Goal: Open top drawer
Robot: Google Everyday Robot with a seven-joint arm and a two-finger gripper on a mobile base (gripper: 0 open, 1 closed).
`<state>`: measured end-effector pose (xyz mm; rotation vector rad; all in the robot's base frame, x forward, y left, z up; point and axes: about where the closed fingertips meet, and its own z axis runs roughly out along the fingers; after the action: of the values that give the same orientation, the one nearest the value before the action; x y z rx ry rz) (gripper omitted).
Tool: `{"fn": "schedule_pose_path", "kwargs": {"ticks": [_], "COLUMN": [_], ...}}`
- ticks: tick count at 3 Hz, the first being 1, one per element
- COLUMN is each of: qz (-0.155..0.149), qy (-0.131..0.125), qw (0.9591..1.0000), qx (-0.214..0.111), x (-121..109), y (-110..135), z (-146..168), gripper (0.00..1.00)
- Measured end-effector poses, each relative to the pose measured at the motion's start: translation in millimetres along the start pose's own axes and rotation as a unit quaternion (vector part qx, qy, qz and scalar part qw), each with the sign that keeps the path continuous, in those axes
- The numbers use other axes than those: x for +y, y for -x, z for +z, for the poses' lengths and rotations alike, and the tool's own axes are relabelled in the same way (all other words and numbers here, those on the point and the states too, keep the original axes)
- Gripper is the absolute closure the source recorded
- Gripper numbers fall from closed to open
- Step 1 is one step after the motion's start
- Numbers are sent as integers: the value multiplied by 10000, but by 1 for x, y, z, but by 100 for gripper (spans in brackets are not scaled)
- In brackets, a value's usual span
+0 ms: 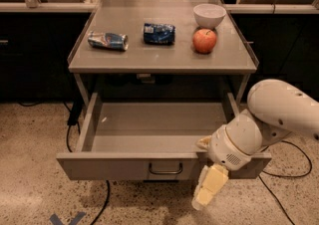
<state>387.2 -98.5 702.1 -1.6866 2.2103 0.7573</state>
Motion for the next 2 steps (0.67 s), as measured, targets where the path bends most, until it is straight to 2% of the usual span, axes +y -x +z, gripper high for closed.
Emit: {"fn": "schedule_pose_path", "kwargs": {"ticks": [1, 2], "qz": [34, 129], "qy": [132, 538], "qw": [9999, 9984], "qx": [25, 68], "x": [-5, -9], "y": [-1, -6], "z": [6, 24], "gripper": [0, 0]}}
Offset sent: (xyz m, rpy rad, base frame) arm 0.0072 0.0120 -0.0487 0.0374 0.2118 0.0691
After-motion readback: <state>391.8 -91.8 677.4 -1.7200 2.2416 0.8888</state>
